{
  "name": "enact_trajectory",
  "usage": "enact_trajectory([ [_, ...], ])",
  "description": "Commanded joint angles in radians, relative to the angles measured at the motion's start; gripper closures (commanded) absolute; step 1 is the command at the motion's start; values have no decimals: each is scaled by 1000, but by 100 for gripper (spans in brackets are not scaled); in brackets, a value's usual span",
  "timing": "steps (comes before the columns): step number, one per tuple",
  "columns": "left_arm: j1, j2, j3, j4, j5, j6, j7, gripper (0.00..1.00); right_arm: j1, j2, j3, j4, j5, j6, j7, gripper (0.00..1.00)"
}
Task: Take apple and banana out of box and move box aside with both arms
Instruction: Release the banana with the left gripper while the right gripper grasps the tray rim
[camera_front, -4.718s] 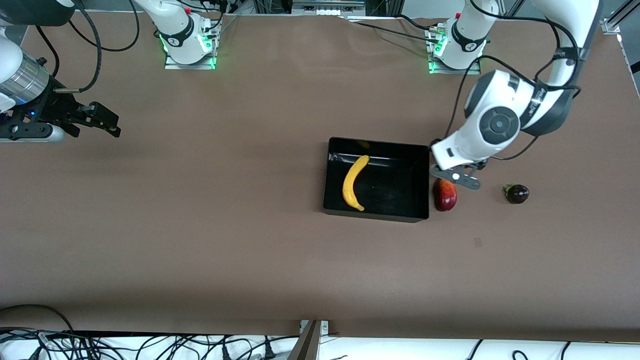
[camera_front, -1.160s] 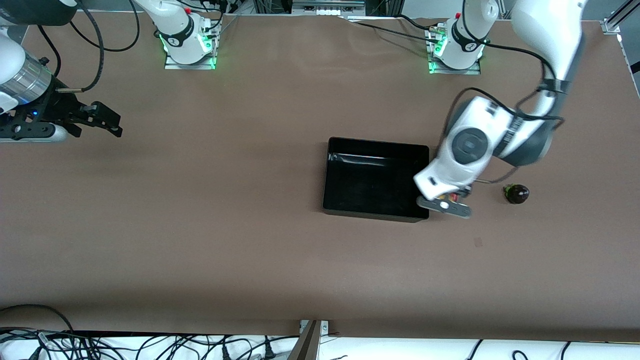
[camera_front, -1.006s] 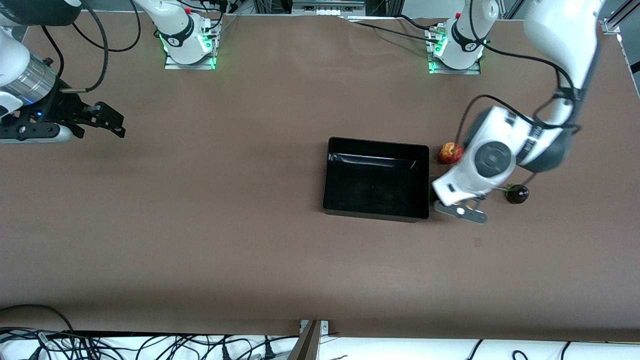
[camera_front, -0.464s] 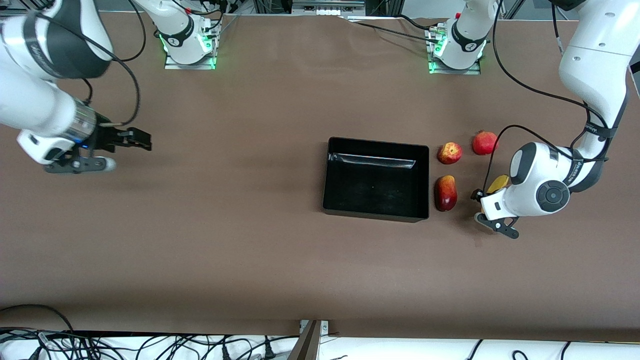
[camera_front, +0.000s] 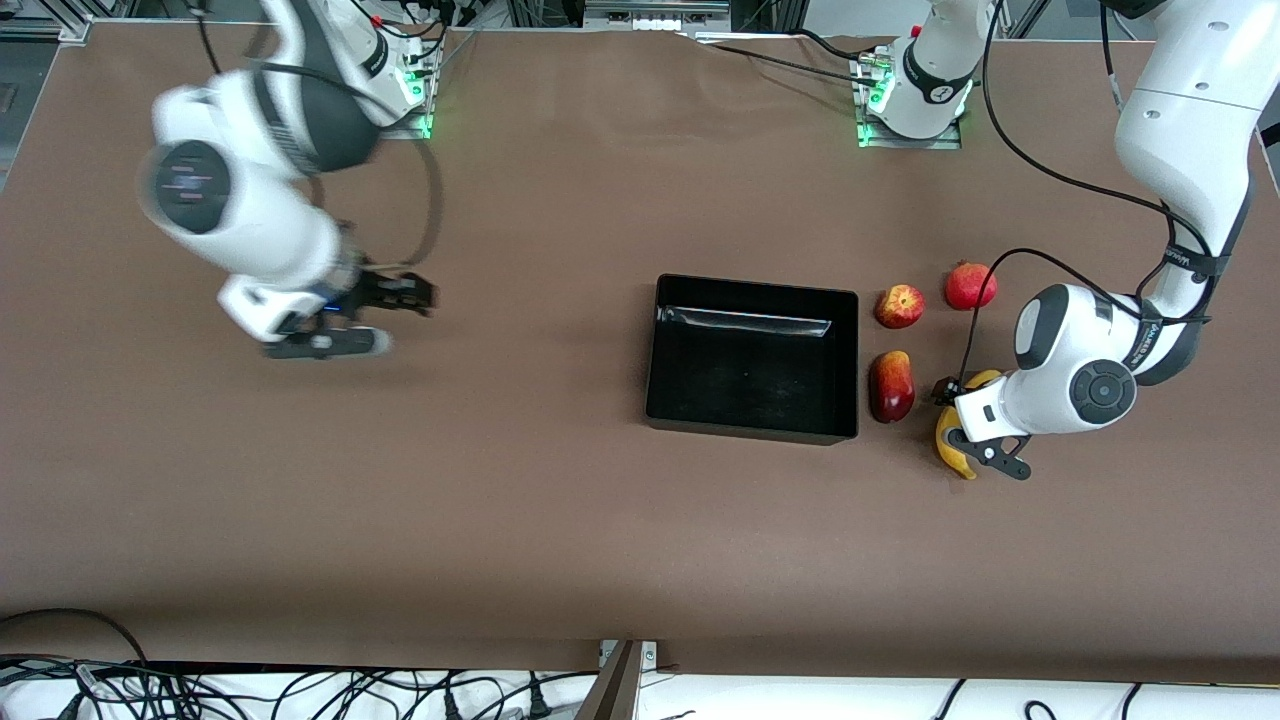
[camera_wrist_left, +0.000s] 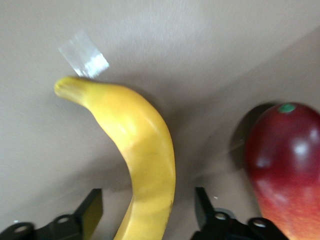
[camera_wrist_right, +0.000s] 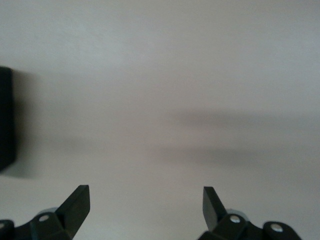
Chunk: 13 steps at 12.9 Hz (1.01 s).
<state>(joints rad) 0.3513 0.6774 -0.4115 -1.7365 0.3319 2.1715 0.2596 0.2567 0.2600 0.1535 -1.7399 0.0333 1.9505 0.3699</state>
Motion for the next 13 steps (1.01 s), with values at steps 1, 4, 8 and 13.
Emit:
enact_trajectory([
  [1,-8,-128,-32,-2,-27,-102,4,0,116,120,-9,22,11,156,194,0],
  [4,-9,-238,-49,63,-48,-247,-3,0,255,263,-12,104,5,287,386,0],
  [8,-12,-266,-72,282,-53,-531,-8,0,380,381,-32,207,-1,341,507,0],
  [13,-105,-338,20,388,-129,-638,-171,0,463,487,-71,207,-58,468,550,0],
])
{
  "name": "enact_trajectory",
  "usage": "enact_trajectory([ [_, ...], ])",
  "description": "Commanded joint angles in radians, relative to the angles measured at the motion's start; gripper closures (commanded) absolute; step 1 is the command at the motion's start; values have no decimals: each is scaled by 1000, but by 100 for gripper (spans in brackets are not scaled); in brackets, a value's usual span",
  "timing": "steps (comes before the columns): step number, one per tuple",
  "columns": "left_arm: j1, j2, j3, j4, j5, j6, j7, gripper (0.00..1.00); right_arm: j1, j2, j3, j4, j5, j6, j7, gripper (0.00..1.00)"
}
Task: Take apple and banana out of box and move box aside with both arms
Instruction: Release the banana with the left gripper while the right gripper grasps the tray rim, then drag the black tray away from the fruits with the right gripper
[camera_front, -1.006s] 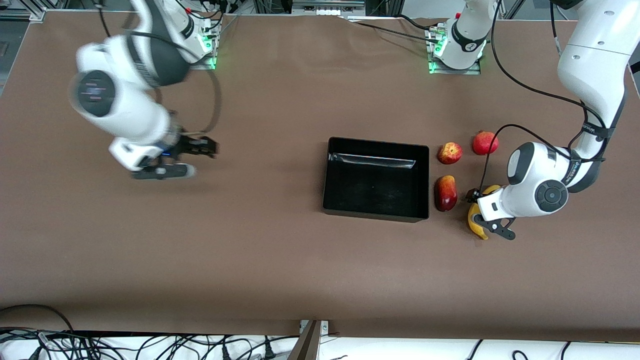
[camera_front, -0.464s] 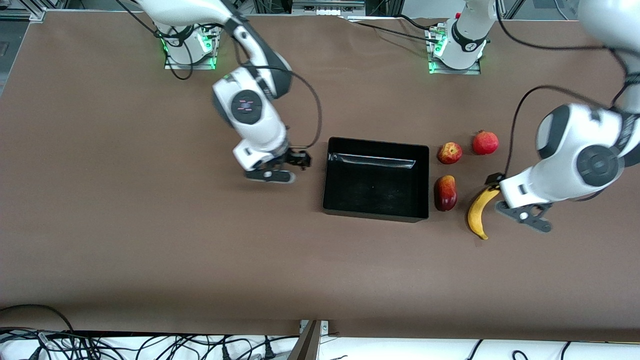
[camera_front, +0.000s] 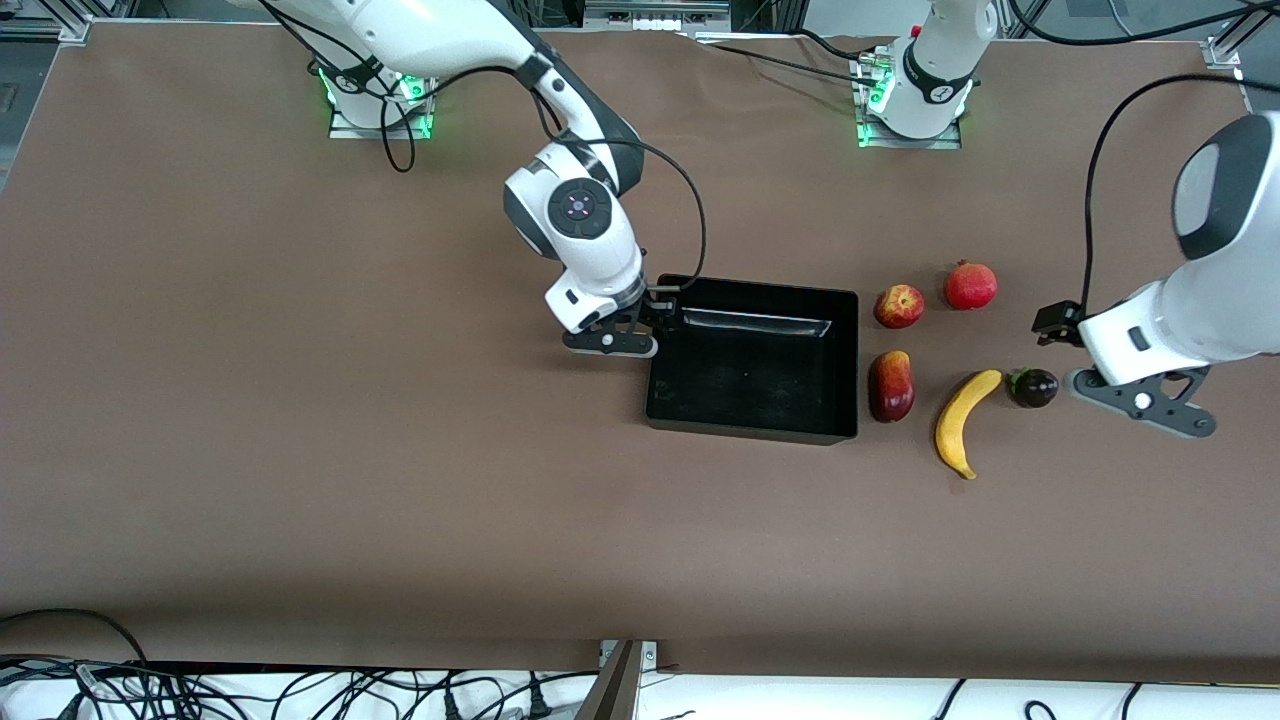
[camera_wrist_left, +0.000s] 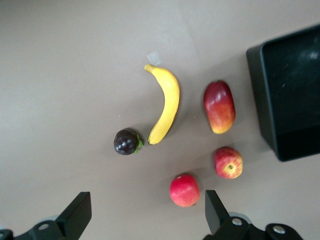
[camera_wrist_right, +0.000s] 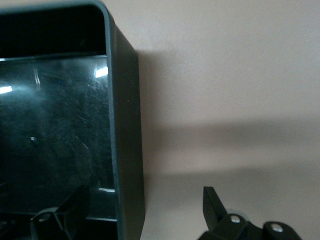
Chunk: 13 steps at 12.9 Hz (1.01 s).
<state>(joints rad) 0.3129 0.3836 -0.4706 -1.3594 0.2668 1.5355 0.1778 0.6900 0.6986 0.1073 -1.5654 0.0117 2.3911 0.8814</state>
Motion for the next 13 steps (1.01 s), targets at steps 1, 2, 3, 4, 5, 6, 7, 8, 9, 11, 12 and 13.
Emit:
enact_trajectory([
  [1,-146,-93,196,-27,-175,3,-172,0,37,58,-24,33,-44,37,39,0],
  [2,-211,-135,307,-79,-280,20,-225,0,37,65,-26,33,-45,39,39,5],
  [3,-251,-182,376,-143,-311,88,-227,0,39,68,-26,33,-49,39,38,19],
  [4,-294,-236,424,-232,-311,170,-227,0,39,68,-26,33,-50,39,28,42],
  [5,-334,-297,472,-322,-310,260,-233,0,39,68,-27,33,-50,39,24,75],
  [6,-371,-342,521,-405,-310,332,-238,0,39,68,-32,33,-50,37,12,97],
  [7,-406,-366,564,-453,-308,371,-227,0,36,67,-32,33,-50,36,10,100],
  [8,-417,-385,570,-466,-304,371,-235,0,34,64,-32,33,-47,36,8,100],
  [9,-411,-388,560,-466,-281,361,-230,0,30,59,-32,33,-47,33,4,100],
  [11,-387,-388,529,-463,-215,316,-218,0,19,39,-34,33,-44,14,1,100],
  [12,-359,-388,494,-463,-212,310,-219,0,16,12,-34,31,-44,-15,-5,100],
  [13,-342,-390,481,-463,-212,304,-219,0,11,-11,-41,30,-44,-53,-30,100],
])
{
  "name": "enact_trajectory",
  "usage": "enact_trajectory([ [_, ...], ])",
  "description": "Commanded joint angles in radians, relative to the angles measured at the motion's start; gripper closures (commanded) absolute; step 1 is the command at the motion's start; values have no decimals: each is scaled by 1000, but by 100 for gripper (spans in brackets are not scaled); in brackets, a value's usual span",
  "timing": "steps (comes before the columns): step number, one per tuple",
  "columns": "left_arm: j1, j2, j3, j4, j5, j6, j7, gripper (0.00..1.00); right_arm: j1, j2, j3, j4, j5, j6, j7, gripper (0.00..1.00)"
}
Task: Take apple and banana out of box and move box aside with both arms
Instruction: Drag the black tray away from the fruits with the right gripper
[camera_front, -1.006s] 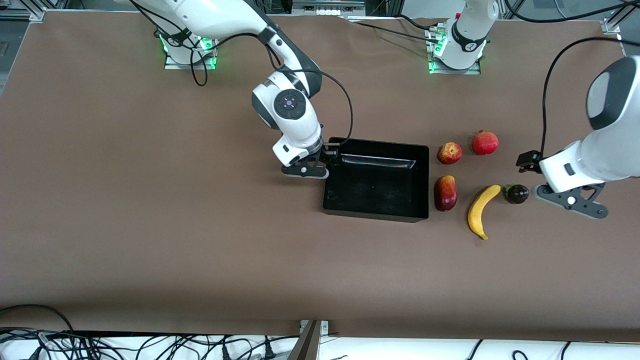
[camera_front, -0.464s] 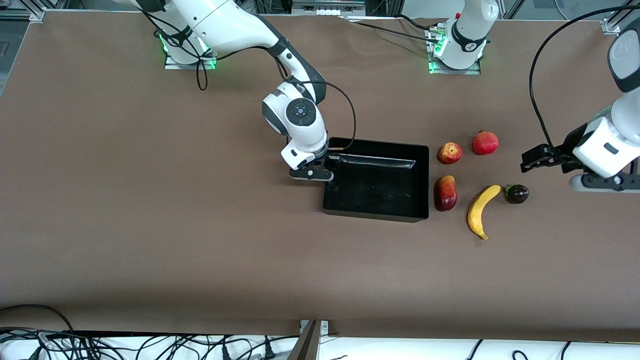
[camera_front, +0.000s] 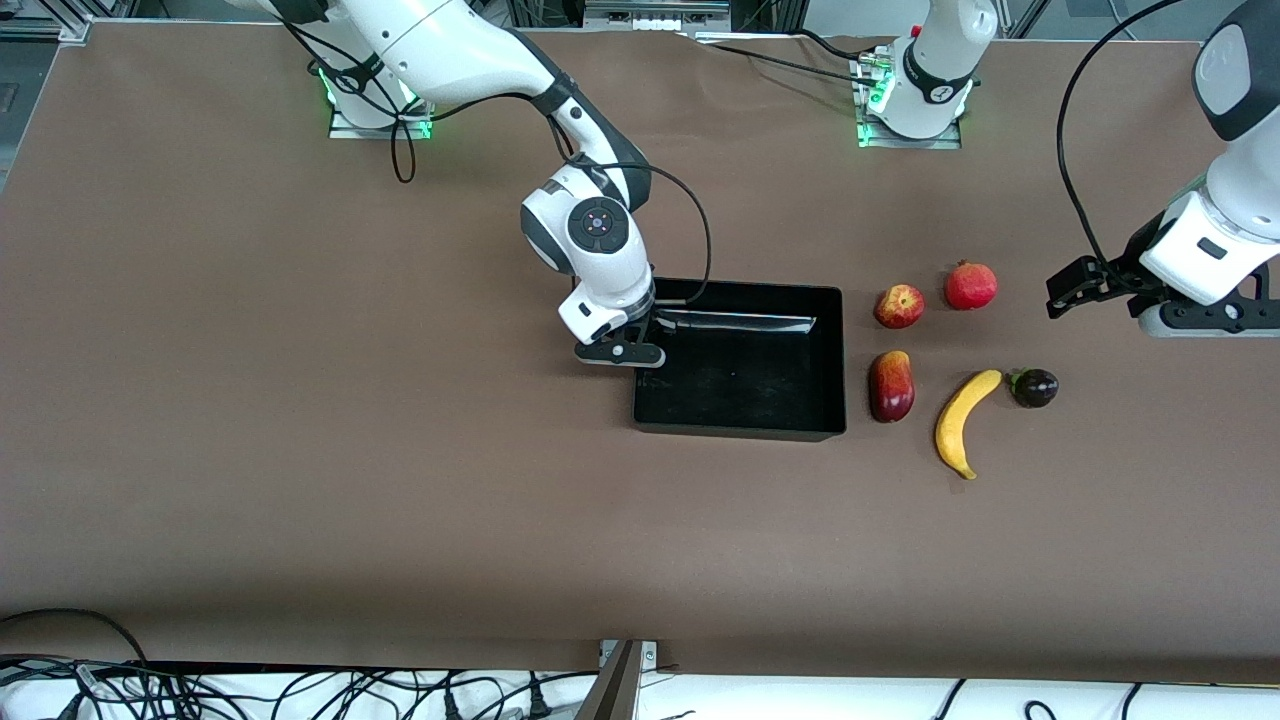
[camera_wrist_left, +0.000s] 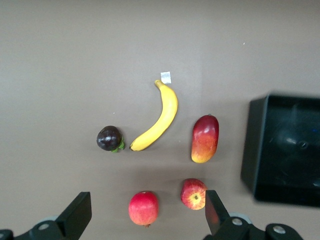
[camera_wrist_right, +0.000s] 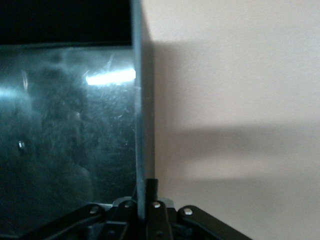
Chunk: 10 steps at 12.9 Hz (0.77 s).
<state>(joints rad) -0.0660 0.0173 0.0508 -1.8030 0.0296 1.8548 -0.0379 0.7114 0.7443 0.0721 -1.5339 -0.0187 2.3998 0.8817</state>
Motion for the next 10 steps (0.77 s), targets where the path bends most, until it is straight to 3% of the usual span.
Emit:
enact_trajectory([
  [1,37,-22,-39,-9,26,-41,0,0,-27,-92,-21,-8,-11,-111,-77,100],
  [5,38,-22,-32,8,26,-135,27,0,-185,-227,-26,-70,16,-228,-365,100],
  [10,51,-53,-29,22,16,-193,94,0,-498,-370,-34,-227,59,-280,-823,100],
])
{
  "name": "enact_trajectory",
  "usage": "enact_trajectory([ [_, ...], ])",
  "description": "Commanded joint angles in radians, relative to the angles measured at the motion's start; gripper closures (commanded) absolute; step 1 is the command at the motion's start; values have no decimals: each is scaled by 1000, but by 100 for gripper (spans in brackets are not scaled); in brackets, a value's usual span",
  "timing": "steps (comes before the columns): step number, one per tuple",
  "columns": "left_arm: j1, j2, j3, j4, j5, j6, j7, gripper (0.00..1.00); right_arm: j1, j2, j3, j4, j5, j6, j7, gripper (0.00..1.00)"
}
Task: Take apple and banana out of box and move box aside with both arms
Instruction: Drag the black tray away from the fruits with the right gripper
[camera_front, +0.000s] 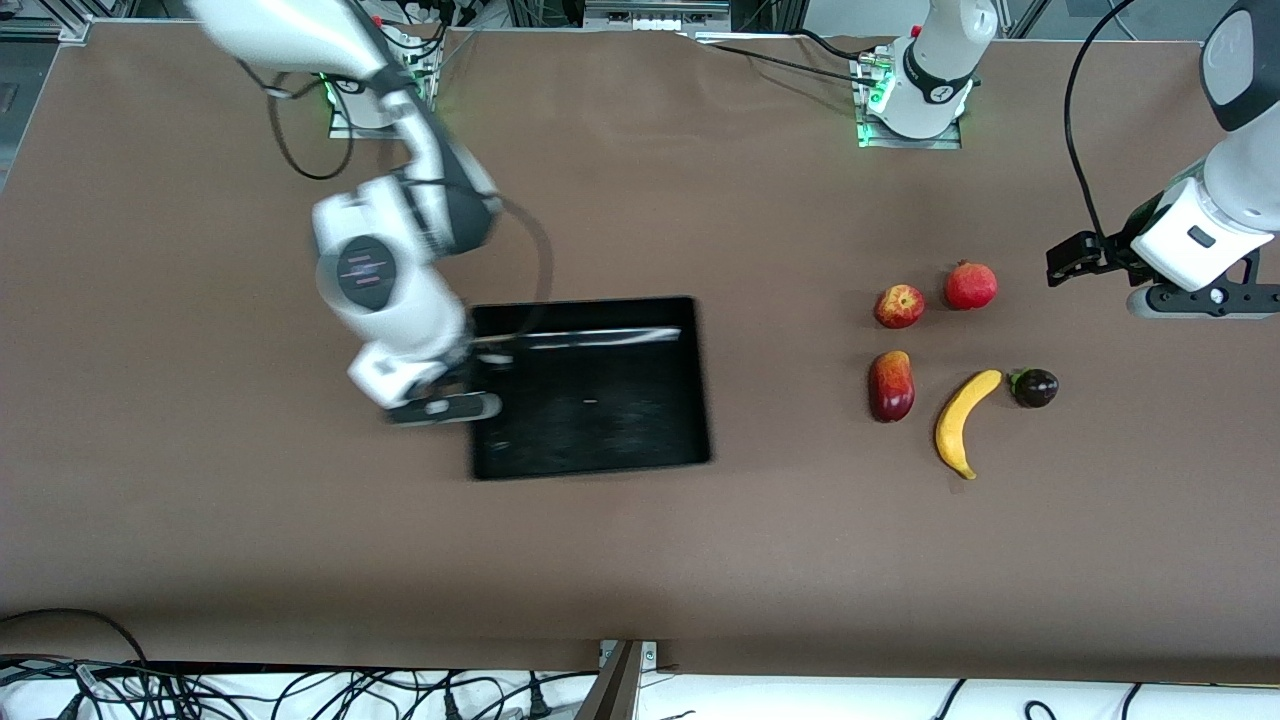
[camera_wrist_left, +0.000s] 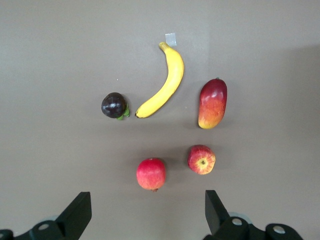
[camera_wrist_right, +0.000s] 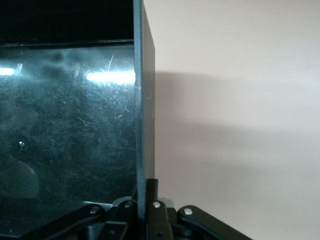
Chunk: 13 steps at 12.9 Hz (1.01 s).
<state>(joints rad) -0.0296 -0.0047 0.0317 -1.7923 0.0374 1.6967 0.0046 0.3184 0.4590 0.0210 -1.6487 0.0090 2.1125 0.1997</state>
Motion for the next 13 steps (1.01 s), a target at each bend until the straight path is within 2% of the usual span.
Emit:
enact_trajectory([
  [1,16,-32,-7,11,9,-38,55,0,-158,-86,1,-134,31,12,-231,100],
  [4,43,-31,-6,11,-2,-37,60,0,-268,-76,-47,-199,31,72,-362,100],
  [6,48,-34,-6,14,-2,-38,60,0,-320,-68,-47,-267,32,165,-397,100],
  [10,47,-49,-30,16,-1,-62,61,0,-358,-57,-47,-428,32,377,-402,100],
  [12,40,-52,-35,16,-1,-63,61,0,-369,-50,-47,-445,32,399,-401,100],
  [13,43,-52,-56,16,-1,-63,61,0,-369,-51,-47,-444,32,396,-399,76],
])
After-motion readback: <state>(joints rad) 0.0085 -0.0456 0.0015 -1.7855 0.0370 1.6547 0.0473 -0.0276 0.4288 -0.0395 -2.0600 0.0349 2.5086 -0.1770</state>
